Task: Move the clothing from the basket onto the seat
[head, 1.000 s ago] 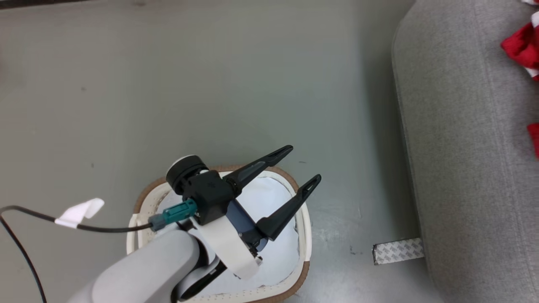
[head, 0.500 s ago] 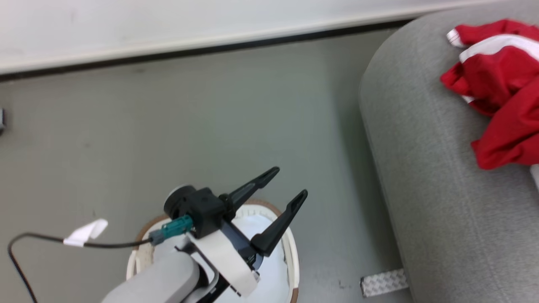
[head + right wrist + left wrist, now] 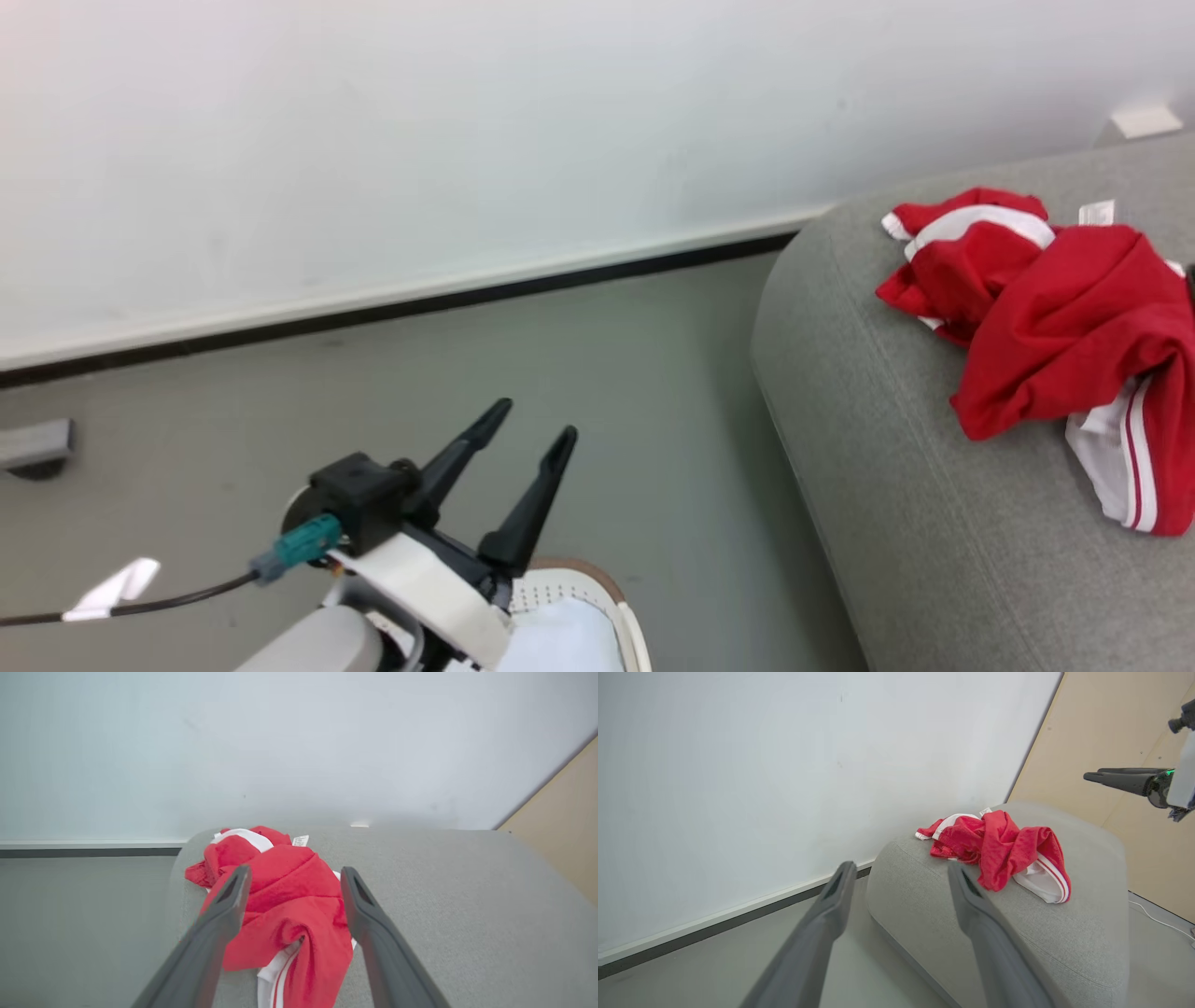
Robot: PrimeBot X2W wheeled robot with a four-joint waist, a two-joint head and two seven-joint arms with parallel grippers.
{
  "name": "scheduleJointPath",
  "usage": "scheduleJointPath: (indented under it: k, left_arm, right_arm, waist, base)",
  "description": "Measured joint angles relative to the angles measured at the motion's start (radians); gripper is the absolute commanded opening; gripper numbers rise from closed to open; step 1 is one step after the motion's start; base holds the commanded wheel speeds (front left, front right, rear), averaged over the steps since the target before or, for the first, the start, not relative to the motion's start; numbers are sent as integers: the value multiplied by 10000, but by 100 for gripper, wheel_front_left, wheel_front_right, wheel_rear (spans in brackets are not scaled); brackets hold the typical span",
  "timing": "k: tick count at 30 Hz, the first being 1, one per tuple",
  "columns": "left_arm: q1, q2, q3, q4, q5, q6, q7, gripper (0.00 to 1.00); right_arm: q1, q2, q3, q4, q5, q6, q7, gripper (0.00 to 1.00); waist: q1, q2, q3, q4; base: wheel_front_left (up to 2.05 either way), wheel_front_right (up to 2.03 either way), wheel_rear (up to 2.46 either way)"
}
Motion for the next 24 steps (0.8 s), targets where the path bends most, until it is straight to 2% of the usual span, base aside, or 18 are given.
scheduleJointPath:
  k: [5,12,16,19,24]
  left_arm:
    - [424,174,754,-290,-2,548,-19,100]
    - [1453,418,2148,-531,10,1269,-25,100]
    - [2159,290,2920,-554,65,1536,-27,100]
    - [2696,144,3407,-504,305,1557,-25,100]
    - [3436,-159,4301,-316,769,1923,-27,100]
  right_arm:
    - [654,997,-178,-1235,945,0,-1198,100]
    - [1812,2245,-173,-2069,727,0,-2980,100]
    - [2713,2807,-226,-2278,552,0,-3858,100]
    - [3314,3156,-150,-2336,579,0,-4451,100]
    - [4200,3421,393,-2098,970,0,-5079,100]
  waist:
    - [0,0,-468,393]
    - [0,0,-929,1181]
    - [0,0,-1145,1680]
    - [0,0,-1267,2040]
    - [1,0,-1430,2481]
  base:
    - [0,0,0]
    - [0,0,0]
    - [0,0,0]
    - [0,0,0]
    - [0,0,0]
